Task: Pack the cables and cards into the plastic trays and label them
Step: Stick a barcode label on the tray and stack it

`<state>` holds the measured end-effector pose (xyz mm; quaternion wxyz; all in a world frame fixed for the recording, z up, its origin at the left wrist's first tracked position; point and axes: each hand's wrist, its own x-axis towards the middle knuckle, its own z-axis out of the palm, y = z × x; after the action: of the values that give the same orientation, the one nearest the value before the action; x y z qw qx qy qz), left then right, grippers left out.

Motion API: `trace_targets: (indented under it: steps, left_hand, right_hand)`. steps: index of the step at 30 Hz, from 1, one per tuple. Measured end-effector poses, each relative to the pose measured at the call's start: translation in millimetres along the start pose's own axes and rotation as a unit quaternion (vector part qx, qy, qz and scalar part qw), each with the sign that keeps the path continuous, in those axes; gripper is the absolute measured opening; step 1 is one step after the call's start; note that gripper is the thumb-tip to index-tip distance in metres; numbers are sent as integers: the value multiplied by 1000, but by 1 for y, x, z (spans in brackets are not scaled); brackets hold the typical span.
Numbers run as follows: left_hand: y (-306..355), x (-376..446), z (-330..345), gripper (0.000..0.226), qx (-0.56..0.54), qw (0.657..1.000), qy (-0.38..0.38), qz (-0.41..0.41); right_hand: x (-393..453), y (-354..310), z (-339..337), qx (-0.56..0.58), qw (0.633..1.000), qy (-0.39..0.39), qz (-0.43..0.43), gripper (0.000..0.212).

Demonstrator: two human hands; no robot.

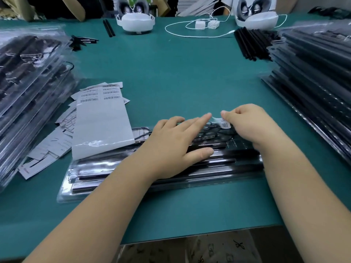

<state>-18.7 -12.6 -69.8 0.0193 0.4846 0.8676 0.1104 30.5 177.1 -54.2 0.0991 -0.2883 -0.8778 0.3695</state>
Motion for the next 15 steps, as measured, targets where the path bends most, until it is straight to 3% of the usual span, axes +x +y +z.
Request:
trace_targets:
  steps: [12,15]
  left_hand:
    - [2,1,1,78,4,1000,-6,-1]
    - [2,1,1,81,19,1000,-9,-5]
  right_hand:
    - [-1,4,6,-32,999,32,-25,42]
    - [-1,2,5,-68,997,29,-37,49]
